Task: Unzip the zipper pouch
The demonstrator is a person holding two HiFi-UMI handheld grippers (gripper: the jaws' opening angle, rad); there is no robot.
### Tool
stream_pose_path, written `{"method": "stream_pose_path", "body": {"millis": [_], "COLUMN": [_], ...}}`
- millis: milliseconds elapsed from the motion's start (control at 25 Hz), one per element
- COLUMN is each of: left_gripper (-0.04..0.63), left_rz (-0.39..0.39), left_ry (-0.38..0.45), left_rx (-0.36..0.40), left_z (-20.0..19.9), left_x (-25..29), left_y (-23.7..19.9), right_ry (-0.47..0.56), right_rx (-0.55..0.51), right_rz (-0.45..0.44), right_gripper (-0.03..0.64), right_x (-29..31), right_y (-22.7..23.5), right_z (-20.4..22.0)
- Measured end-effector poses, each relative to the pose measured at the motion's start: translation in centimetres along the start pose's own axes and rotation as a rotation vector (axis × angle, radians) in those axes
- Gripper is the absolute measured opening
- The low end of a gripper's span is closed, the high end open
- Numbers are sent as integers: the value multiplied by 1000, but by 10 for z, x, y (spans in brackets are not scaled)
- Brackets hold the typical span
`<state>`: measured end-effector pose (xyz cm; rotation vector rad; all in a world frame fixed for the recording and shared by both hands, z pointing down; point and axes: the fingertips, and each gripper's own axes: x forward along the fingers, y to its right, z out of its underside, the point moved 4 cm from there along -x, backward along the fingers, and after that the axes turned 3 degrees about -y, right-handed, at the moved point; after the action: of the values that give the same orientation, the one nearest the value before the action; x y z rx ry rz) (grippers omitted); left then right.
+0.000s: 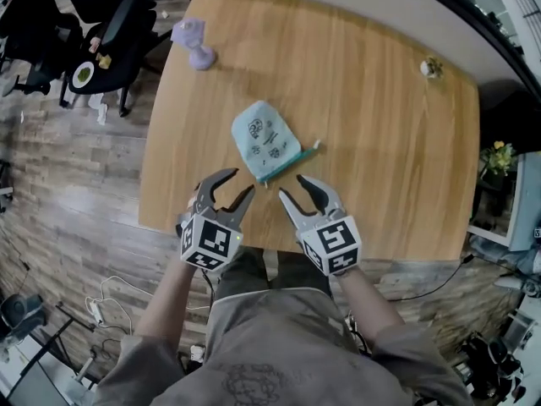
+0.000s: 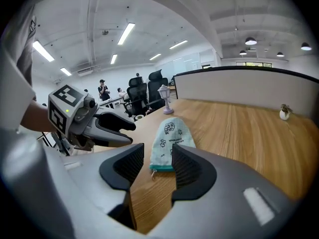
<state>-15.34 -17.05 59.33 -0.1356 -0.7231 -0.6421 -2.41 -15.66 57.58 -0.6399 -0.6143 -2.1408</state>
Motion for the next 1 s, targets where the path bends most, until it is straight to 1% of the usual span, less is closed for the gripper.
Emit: {"method": "stream_pose_path", "body": {"millis": [240,360,440,560,640,720,840,960,1000], "left_gripper": [176,176,176,175,170,110,107,104,90], "left_rz": [68,113,131,143,135,129,138,142,146], "left_ry": [-81,-144,-170,-183,-176,-173,-182,-180,-181], "left_rx": [44,69,80,96,112,110,93,117,128], "left_z": [35,52,59,64,64,64,66,66,66], "left_x": [40,56,65,76,82,86,89,90,90], "left_y": [17,25,28,31,30,29,30,31,32], "right_ry": [-52,-67,-78,-95,-103,-110,-121,-122,-121], "right_rx": [16,19,22,22,24,25,15,14,15], "right_rz": [-6,-7,-6,-10,-14,-13,-10,-12,-12], "right_gripper": [186,186,186,186,186,186,186,186,186], "right_x": [19,24,26,28,29,31,32,33,33], "right_y": [3,6,8,9,8,8,8,9,9], "right_z": [26,35,40,47,51,55,58,58,58]}}
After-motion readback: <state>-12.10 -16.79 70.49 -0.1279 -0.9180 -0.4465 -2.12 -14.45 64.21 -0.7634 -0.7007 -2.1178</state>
